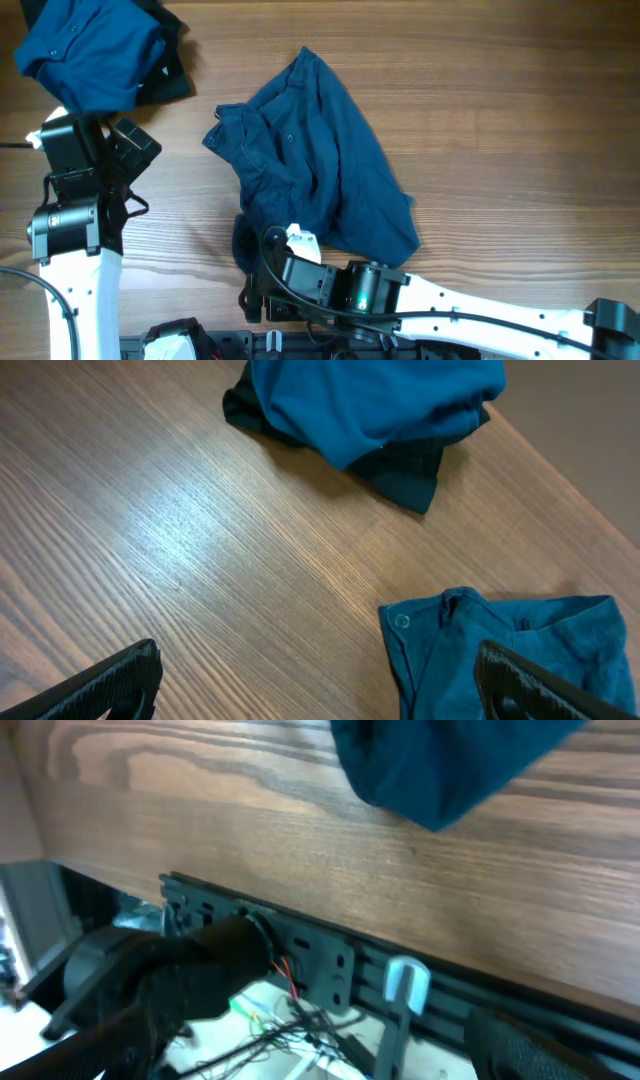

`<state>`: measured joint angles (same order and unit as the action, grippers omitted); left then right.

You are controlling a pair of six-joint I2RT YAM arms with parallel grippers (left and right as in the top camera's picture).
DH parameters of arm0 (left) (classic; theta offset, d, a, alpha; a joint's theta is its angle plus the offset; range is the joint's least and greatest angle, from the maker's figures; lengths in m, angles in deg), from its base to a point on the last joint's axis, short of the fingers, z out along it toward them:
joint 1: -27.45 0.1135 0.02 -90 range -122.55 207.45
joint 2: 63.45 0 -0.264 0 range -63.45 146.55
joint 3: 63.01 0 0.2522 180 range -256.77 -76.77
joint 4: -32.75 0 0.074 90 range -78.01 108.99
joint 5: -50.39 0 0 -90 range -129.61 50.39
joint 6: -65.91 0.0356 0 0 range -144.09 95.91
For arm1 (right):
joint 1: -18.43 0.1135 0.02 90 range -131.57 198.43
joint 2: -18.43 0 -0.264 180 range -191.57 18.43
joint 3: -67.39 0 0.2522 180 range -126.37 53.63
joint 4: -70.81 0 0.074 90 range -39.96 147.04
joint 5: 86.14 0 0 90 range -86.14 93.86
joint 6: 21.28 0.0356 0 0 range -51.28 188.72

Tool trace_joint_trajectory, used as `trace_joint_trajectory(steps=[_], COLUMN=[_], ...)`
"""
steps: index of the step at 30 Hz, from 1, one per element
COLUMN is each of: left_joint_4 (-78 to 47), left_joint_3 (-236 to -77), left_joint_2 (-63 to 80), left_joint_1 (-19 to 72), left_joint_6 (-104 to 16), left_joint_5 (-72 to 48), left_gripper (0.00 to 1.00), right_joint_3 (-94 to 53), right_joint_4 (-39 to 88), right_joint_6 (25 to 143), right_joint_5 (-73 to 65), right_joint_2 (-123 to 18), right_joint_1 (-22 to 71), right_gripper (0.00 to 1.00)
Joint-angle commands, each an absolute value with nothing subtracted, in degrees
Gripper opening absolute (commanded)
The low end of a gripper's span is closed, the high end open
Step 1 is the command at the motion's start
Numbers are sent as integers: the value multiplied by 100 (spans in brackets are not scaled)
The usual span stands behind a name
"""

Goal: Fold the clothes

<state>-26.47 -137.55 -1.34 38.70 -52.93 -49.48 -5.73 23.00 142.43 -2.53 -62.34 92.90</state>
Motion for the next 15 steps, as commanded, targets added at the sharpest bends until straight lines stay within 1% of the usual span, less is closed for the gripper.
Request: trace_joint_trajectory(steps=[1, 4, 6, 15], left_joint_4=[-2655, -2655, -2655, -2843], left_joint_3=[-13829, -13829, -13829, -13829], left_joint_2=[-101, -101, -101, -101], left_joint_1=[3909, 3909, 3909, 3909], left_joint_6=[-5349, -5349, -5349, -5349], left_joint_5=[-4731, -4729, -4731, -4727], left_gripper=[100, 100, 100, 100], right_joint_3=[-105, -46, -46, -46], right_joint_4=[2982, 3234, 3234, 3297], right_joint_6=[14248, 13609, 13437, 13483], right_joint_5=[-176, -150, -124, 22], right_joint_2=[-6490, -6720, -6853, -6949], right_joint_1=[9321, 9321, 9321, 9321], right_gripper=[100, 100, 100, 100])
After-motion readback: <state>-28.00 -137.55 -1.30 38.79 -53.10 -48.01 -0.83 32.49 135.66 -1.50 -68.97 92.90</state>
